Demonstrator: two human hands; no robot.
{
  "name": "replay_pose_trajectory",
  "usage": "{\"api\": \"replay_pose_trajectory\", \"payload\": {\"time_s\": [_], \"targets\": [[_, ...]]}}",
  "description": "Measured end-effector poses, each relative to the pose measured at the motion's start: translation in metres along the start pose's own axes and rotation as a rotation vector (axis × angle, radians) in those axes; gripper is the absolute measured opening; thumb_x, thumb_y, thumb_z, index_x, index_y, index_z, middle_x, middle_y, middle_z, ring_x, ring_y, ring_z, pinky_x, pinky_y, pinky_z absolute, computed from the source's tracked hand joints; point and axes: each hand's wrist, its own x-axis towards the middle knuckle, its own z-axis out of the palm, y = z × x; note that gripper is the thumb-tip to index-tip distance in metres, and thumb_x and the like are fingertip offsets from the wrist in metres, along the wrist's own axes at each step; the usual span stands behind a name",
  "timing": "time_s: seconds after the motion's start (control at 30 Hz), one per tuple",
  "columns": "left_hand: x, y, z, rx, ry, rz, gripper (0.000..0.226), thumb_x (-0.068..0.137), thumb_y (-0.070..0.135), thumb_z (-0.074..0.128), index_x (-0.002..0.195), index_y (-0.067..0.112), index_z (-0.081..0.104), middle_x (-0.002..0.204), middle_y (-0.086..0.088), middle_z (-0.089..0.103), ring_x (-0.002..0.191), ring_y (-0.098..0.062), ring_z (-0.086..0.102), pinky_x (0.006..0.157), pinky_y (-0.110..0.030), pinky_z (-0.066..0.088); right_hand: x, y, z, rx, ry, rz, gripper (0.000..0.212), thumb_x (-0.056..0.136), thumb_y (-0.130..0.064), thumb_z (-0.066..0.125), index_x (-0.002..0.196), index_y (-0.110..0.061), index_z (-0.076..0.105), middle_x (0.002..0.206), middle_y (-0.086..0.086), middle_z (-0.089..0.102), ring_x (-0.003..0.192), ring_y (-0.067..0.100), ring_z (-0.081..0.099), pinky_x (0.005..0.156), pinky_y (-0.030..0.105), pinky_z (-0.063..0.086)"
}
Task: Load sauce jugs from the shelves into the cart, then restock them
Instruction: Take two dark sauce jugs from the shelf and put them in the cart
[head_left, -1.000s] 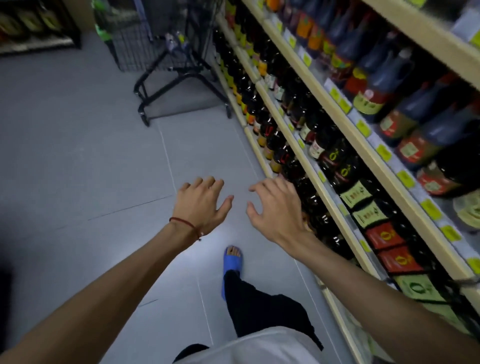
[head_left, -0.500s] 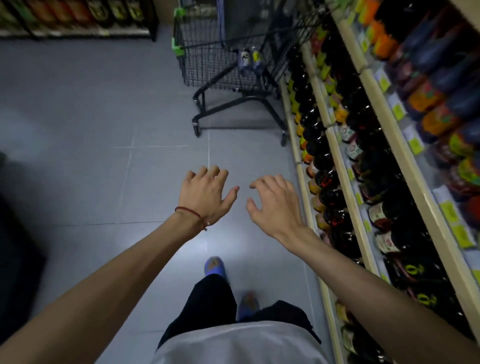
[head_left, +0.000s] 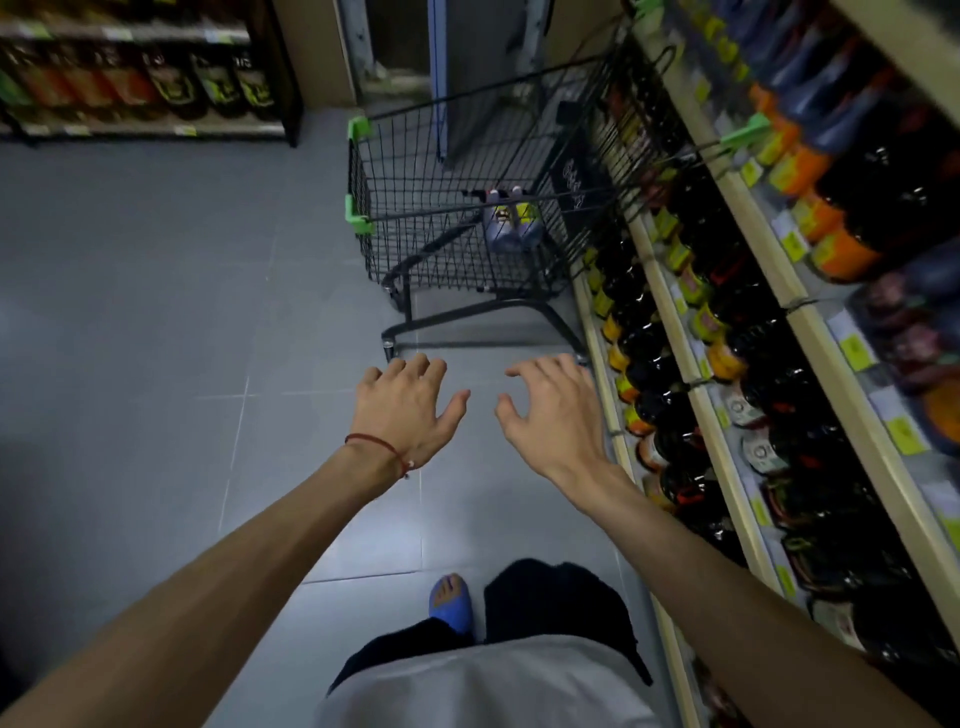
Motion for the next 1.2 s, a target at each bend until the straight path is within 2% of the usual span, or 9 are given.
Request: {"api": "replay_pose_trajectory", "payload": {"time_s": [0.1, 0.27, 0.47, 0.6, 0.73, 0.9, 1.1, 1.2], "targets": [[0.053, -0.017, -0.003, -0.013, 0.027, 0.017, 0.054, 0.096, 0.061, 0.029, 0.114, 0.020, 0.059, 0.106, -0.001, 0.065, 0.096, -0.026, 0.062, 0.082, -0.040, 0.047, 0.052, 0.003, 0.008, -0.013, 0.010, -0.015, 0.035, 0.086, -0.036, 0.063, 0.111, -0.014, 0.073, 0.106, -0.001, 0.072, 0.107, 0.025, 0.059, 0.093, 0.040, 0.044], [0.159, -0.040, 0.004, -0.042, 0.021, 0.015, 0.056, 0.095, 0.062, 0.026, 0.115, 0.021, 0.058, 0.103, -0.001, 0.065, 0.094, -0.026, 0.062, 0.081, -0.039, 0.047, 0.154, 0.023, 0.034, -0.057, 0.026, -0.072, 0.033, 0.087, -0.033, 0.062, 0.110, -0.014, 0.074, 0.105, 0.000, 0.072, 0.105, 0.025, 0.059, 0.091, 0.040, 0.044], [0.286, -0.055, 0.007, -0.069, -0.016, 0.033, 0.052, 0.097, 0.062, 0.028, 0.120, 0.023, 0.054, 0.106, 0.001, 0.063, 0.096, -0.024, 0.062, 0.085, -0.041, 0.050, 0.284, 0.059, 0.062, 0.006, 0.076, -0.075, 0.029, 0.087, -0.032, 0.062, 0.107, -0.014, 0.071, 0.102, 0.002, 0.067, 0.097, 0.027, 0.059, 0.082, 0.041, 0.046], [0.368, -0.062, 0.001, -0.088, 0.012, 0.004, 0.049, 0.099, 0.060, 0.031, 0.120, 0.023, 0.056, 0.106, 0.000, 0.064, 0.098, -0.024, 0.063, 0.086, -0.040, 0.050, 0.364, 0.084, 0.069, -0.053, -0.021, -0.074, 0.034, 0.089, -0.037, 0.057, 0.112, -0.016, 0.069, 0.104, 0.002, 0.063, 0.099, 0.027, 0.057, 0.084, 0.042, 0.045], [0.435, -0.069, 0.006, -0.068, -0.041, 0.010, 0.051, 0.098, 0.062, 0.027, 0.118, 0.025, 0.054, 0.106, 0.002, 0.063, 0.099, -0.022, 0.062, 0.085, -0.041, 0.050, 0.431, 0.108, 0.082, -0.114, -0.074, -0.038, 0.038, 0.087, -0.041, 0.053, 0.110, -0.016, 0.069, 0.105, 0.002, 0.064, 0.099, 0.027, 0.056, 0.085, 0.041, 0.043], [0.523, -0.077, 0.028, -0.098, -0.125, 0.034, 0.050, 0.098, 0.061, 0.028, 0.119, 0.023, 0.055, 0.109, 0.001, 0.063, 0.102, -0.024, 0.062, 0.084, -0.041, 0.049, 0.507, 0.143, 0.102, -0.144, -0.137, 0.012, 0.035, 0.084, -0.040, 0.062, 0.111, -0.018, 0.065, 0.105, 0.003, 0.064, 0.101, 0.027, 0.056, 0.082, 0.041, 0.044], [0.621, -0.081, 0.069, -0.122, -0.262, 0.070, 0.051, 0.098, 0.060, 0.030, 0.124, 0.023, 0.053, 0.117, 0.000, 0.062, 0.107, -0.026, 0.062, 0.085, -0.042, 0.050, 0.577, 0.183, 0.144, -0.150, -0.262, 0.104, 0.034, 0.083, -0.037, 0.062, 0.111, -0.018, 0.064, 0.105, 0.003, 0.064, 0.100, 0.027, 0.055, 0.085, 0.041, 0.047], [0.661, -0.080, 0.096, -0.114, -0.351, 0.080, 0.053, 0.098, 0.061, 0.026, 0.128, 0.024, 0.049, 0.124, -0.001, 0.058, 0.111, -0.026, 0.058, 0.084, -0.042, 0.047, 0.602, 0.206, 0.171, -0.138, -0.311, 0.131, 0.037, 0.086, -0.039, 0.052, 0.114, -0.018, 0.064, 0.107, 0.003, 0.064, 0.102, 0.026, 0.054, 0.086, 0.041, 0.049]]}}
